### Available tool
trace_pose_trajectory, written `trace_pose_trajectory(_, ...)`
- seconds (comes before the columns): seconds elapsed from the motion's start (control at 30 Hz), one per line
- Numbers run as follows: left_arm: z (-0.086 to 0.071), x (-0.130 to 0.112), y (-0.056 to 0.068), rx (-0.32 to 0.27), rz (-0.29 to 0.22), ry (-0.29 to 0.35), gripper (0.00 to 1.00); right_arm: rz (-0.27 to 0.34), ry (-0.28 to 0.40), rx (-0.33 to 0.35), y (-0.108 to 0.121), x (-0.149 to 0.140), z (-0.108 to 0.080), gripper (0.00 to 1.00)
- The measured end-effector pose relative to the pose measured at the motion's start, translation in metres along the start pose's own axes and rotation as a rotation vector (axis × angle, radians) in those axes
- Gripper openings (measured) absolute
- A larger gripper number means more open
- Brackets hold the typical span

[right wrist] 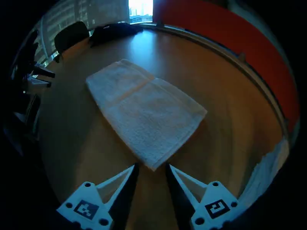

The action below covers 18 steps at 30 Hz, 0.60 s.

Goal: Fold towel

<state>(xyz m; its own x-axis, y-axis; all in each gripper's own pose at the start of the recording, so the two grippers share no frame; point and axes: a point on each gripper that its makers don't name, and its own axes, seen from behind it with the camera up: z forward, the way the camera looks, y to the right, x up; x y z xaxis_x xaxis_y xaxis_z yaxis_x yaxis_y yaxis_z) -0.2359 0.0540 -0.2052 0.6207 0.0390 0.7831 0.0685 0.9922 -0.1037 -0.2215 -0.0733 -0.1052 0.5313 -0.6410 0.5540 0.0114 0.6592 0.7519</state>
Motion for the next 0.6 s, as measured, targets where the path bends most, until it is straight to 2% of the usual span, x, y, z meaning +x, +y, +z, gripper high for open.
trace_pose_trajectory(0.37,-0.003,-0.001,0.001,-0.002,0.002,0.002,0.97,-0.024,-0.003,0.011,0.002,0.001,0.002,0.07)
trace_pose_trajectory(0.6,-0.004,0.001,0.002,-0.005,0.006,0.008,0.97,-0.024,0.011,-0.008,0.005,0.010,-0.003,0.03)
